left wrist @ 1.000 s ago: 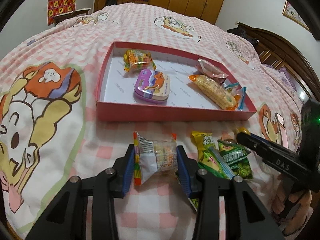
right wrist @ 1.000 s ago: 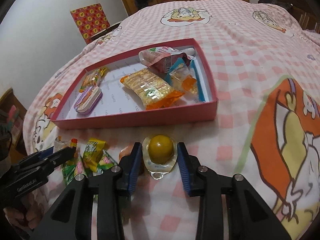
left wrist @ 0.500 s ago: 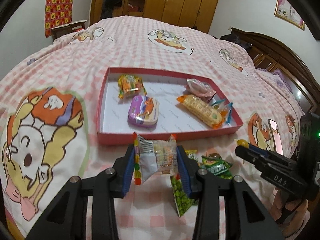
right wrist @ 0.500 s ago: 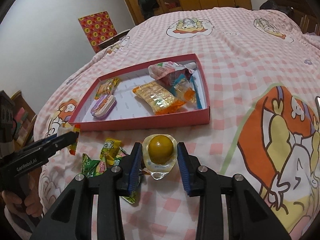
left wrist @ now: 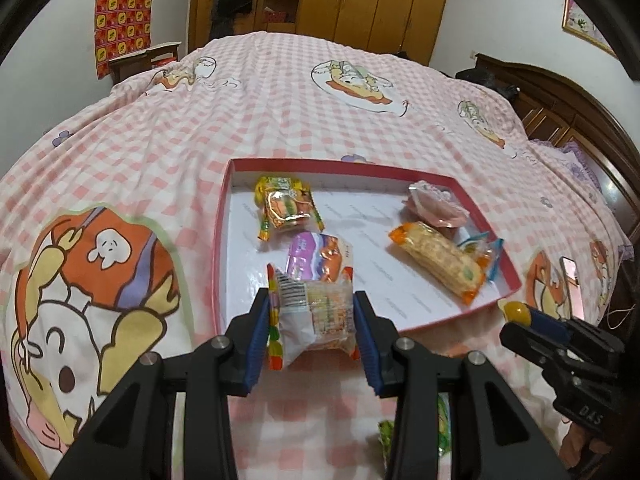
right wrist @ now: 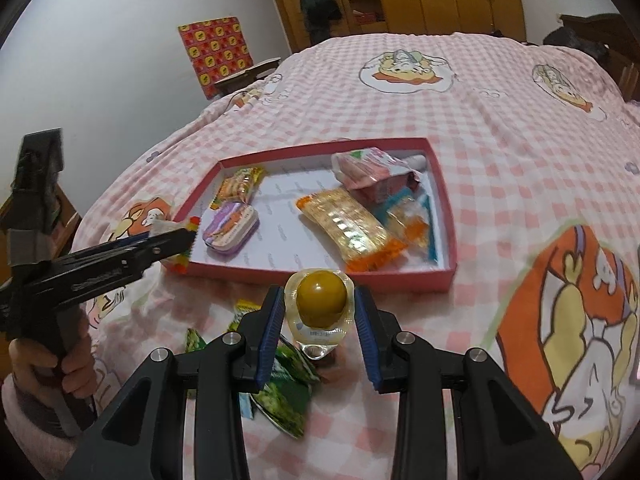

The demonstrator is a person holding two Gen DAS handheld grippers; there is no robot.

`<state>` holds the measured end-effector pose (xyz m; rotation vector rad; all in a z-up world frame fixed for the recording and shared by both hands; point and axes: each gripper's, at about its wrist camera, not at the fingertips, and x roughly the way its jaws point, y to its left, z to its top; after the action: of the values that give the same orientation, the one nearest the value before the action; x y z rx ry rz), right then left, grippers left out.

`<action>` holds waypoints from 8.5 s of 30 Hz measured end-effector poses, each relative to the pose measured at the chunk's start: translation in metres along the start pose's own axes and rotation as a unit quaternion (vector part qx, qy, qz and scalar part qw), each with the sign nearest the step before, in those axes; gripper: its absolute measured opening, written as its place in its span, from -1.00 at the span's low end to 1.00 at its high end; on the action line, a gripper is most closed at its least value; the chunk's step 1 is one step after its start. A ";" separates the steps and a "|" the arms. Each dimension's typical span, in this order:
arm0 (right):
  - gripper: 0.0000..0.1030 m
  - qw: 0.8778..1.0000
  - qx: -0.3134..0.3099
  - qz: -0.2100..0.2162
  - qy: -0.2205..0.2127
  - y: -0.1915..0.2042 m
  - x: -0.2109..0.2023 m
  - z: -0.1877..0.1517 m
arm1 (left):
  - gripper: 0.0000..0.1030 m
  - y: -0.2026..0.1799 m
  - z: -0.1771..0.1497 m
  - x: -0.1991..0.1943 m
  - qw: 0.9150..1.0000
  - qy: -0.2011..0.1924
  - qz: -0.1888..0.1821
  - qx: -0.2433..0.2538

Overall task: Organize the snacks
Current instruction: 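Carry the rainbow packet into the box and open left tool while right tool carries the yellow candy there, then lower the yellow ball candy into the box and open right tool, then grasp the green pea snack bag with left tool while right tool approaches another green bag, then grasp the green wasabi pea bag with right tool while left tool lifts its bag, then carry the green pea bag into the box and release with left tool while right tool releases its bag there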

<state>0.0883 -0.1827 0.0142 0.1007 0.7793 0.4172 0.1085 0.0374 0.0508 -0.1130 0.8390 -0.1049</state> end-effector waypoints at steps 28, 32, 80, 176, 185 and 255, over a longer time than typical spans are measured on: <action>-0.29 0.999 -0.022 0.012 0.029 0.016 0.067 0.026 | -0.18 -0.003 0.012 0.045 1.000 0.008 0.000 0.016; -0.29 0.999 -0.026 0.005 0.026 0.016 0.069 0.025 | -0.17 -0.003 0.017 0.049 1.000 0.005 0.001 0.017; -0.13 0.999 -0.004 0.031 -0.007 0.010 -0.008 -0.018 | 0.08 -0.021 -0.045 -0.015 0.996 0.051 -0.073 -0.016; 0.03 0.998 0.023 0.020 0.056 0.005 0.010 -0.055 | -0.24 -0.022 -0.081 -0.006 0.997 0.057 -0.048 0.003; 0.03 0.998 0.016 0.019 0.065 0.015 0.019 -0.057 | -0.17 -0.020 -0.084 -0.007 0.997 0.059 -0.055 0.009; -0.36 0.998 -0.036 0.041 -0.005 0.018 0.011 0.043 | -0.29 -0.036 0.033 0.012 0.999 -0.027 -0.019 0.043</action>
<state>0.1200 -0.1592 0.0415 0.0670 0.7515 0.5220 0.1389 0.0022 0.0690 -0.0508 0.7767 -0.1720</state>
